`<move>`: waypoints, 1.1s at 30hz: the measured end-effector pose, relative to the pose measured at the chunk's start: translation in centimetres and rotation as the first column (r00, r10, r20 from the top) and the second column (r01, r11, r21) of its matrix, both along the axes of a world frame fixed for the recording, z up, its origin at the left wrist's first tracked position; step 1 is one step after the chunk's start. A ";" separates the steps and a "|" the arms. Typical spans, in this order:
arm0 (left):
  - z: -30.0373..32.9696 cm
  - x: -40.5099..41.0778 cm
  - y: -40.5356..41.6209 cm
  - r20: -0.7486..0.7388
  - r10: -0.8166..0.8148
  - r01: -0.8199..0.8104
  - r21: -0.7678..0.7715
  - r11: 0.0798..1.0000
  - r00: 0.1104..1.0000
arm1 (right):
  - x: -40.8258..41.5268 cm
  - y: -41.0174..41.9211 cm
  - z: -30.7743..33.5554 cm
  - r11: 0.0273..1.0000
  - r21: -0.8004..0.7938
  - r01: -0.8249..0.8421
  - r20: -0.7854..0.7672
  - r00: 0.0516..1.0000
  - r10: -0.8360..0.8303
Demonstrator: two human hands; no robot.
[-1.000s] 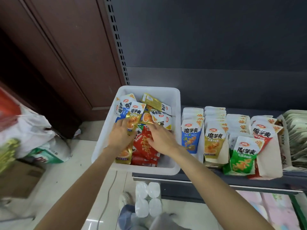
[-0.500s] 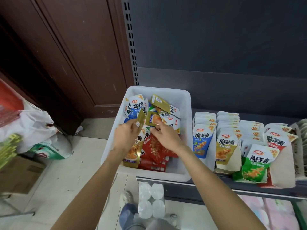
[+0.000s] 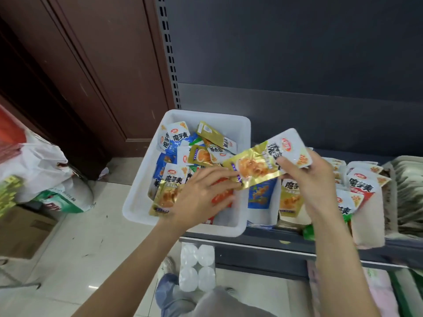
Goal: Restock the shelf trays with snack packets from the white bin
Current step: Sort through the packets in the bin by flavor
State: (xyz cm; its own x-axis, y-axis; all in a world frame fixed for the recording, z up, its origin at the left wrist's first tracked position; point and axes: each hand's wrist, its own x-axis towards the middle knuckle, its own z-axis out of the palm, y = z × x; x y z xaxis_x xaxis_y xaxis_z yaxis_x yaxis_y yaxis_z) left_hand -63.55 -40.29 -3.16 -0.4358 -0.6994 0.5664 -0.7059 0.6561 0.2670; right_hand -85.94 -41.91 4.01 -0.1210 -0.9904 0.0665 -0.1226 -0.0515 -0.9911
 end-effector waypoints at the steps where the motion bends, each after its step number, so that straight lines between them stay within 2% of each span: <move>1: -0.1 -1.3 0.0 -0.024 0.004 -0.003 0.028 1.000 1.000 | -1.9 0.5 0.4 0.998 -0.049 0.048 -0.052 0.997 -0.051; 4: -0.7 -5.3 -0.2 -0.051 0.027 -0.021 0.117 0.993 0.998 | -6.8 1.7 0.8 0.989 -0.111 0.100 -0.217 0.968 -0.122; 7: -1.8 -8.8 -0.4 0.022 0.102 -0.105 0.200 0.974 0.995 | -9.5 1.7 0.3 0.989 -0.128 0.076 -0.384 0.915 -0.120; 11: -2.6 -12.2 -1.0 0.166 0.210 -0.249 0.269 0.930 0.963 | -9.6 0.4 -1.0 0.995 -0.095 -0.040 -0.656 0.754 -0.033; 15: -3.0 -13.3 -1.6 0.259 0.223 -0.306 0.349 0.886 0.940 | -8.5 -0.9 -2.5 0.988 -0.016 -0.153 -0.866 0.496 0.062; 18: -3.3 -13.3 -1.7 0.247 0.227 -0.309 0.370 0.876 0.942 | -7.7 -1.6 -3.6 0.984 -0.043 -0.175 -0.948 0.318 0.015; 24: -3.3 -13.2 -2.0 0.282 0.213 -0.312 0.373 0.874 0.935 | -7.3 -2.1 -5.8 0.982 -0.080 -0.169 -0.989 0.137 -0.057; 25: -3.2 -13.2 -2.0 0.283 0.210 -0.310 0.381 0.871 0.936 | -7.2 -2.0 -5.9 0.984 -0.078 -0.163 -0.989 0.141 -0.055; 27: -2.7 -12.9 -1.8 0.217 0.216 -0.289 0.399 0.870 0.952 | -7.1 -1.6 -5.7 0.988 -0.071 -0.134 -0.977 0.210 -0.041; 30: -1.3 -11.6 -1.3 -0.011 0.257 -0.226 0.440 0.869 0.966 | -7.0 -0.7 -4.3 0.977 -0.171 -0.126 -0.940 0.318 -0.123; 33: -0.1 -8.1 -0.3 -0.165 0.310 -0.240 0.344 0.908 0.936 | -5.5 0.4 -2.3 0.957 -0.226 -0.185 -0.875 0.469 -0.116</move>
State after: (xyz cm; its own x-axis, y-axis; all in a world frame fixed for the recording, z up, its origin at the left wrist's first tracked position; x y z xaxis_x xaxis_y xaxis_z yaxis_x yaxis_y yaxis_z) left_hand -71.67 -40.58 -3.22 -0.0946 -0.9300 0.3552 -0.7499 0.3012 0.5890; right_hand -91.45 -41.54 1.67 0.1838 -0.9156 0.3577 -0.9038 -0.3004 -0.3047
